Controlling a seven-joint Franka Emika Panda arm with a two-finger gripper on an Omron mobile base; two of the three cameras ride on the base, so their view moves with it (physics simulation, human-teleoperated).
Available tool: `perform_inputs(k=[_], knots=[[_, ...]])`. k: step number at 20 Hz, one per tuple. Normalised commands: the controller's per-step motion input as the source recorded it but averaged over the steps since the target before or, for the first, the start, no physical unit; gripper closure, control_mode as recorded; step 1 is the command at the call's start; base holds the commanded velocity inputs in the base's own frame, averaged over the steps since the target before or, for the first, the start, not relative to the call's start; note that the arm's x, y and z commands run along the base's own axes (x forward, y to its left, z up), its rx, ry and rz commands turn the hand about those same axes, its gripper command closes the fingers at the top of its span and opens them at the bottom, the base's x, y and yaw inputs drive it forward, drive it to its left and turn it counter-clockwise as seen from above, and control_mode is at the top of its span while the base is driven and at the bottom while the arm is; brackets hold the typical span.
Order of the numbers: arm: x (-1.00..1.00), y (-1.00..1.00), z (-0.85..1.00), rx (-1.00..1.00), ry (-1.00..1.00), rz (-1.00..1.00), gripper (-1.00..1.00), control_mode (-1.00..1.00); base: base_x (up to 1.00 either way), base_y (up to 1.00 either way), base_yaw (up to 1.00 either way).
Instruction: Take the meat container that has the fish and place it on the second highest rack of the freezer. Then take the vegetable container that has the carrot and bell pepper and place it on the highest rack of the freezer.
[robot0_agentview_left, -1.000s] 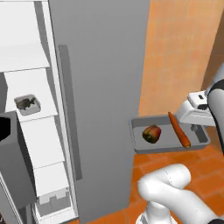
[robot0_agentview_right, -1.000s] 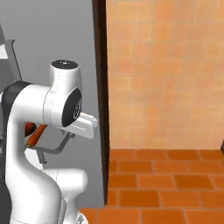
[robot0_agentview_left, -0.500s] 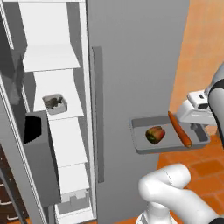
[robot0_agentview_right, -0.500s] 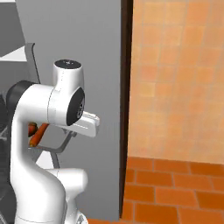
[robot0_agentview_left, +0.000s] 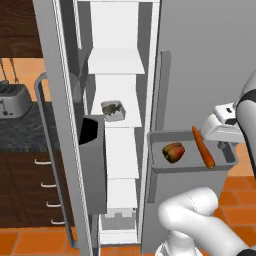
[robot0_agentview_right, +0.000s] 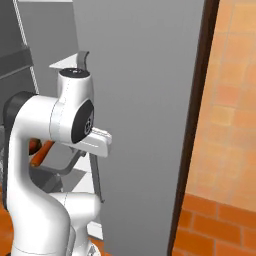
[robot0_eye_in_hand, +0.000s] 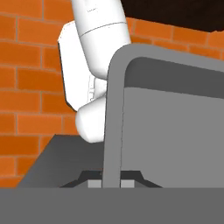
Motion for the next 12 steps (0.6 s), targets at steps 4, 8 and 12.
perform_inputs(k=[4, 8, 12], knots=[[0.00, 0.00, 0.00, 0.00, 0.00, 0.00, 1.00, 1.00, -0.11, -0.05, 0.33], [0.00, 0.00, 0.00, 0.00, 0.00, 0.00, 1.00, 1.00, 0.00, 0.00, 0.01], [0.00, 0.00, 0.00, 0.00, 0.00, 0.00, 1.00, 1.00, 0.00, 0.08, -0.08]])
